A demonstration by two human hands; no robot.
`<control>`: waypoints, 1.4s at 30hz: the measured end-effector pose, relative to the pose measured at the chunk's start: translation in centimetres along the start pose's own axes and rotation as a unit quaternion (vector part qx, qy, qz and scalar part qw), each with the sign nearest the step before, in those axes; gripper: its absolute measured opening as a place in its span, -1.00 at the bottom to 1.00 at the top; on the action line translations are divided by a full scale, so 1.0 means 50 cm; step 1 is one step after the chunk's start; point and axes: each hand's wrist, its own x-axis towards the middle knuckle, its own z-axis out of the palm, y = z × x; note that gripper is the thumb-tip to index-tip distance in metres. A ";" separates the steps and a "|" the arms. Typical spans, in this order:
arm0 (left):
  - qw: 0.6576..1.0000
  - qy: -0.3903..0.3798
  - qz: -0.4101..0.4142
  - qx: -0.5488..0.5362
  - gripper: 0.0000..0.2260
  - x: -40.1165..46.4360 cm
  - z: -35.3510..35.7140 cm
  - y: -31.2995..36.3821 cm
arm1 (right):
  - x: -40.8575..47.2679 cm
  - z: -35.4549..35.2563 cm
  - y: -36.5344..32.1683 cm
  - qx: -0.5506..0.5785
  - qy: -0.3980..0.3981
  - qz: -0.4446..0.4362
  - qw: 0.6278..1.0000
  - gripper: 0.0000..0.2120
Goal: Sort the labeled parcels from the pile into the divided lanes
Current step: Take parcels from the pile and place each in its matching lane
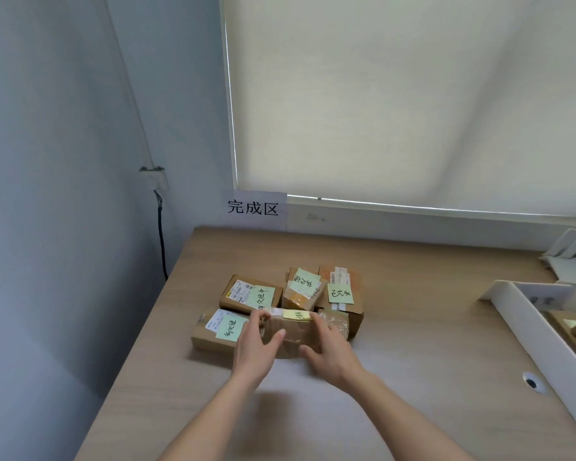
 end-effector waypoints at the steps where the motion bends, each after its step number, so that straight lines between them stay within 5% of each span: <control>1: 1.000 0.014 0.011 -0.009 -0.75 -0.017 -0.006 0.024 | -0.019 -0.020 -0.008 0.004 0.012 -0.010 1.000 -0.27; 12: 0.986 0.119 0.100 -0.067 -0.80 -0.299 0.006 0.259 | -0.308 -0.224 -0.004 0.098 0.113 -0.080 0.986 -0.75; 16: 0.988 0.084 0.101 -0.081 -0.44 -0.393 0.027 0.312 | -0.402 -0.267 0.040 0.101 0.126 -0.083 0.983 -0.75; 25: 0.983 -0.043 0.132 -0.123 -0.05 -0.569 0.087 0.436 | -0.611 -0.399 0.130 0.075 0.168 -0.082 0.980 -0.72; 33: 0.959 -0.120 0.137 -0.217 -0.50 -0.682 0.157 0.516 | -0.773 -0.512 0.199 0.050 0.201 -0.045 0.977 -0.61; 42: 0.948 -0.170 0.122 -0.239 -0.45 -0.835 0.257 0.526 | -0.990 -0.482 0.256 0.055 0.203 0.053 0.976 -0.30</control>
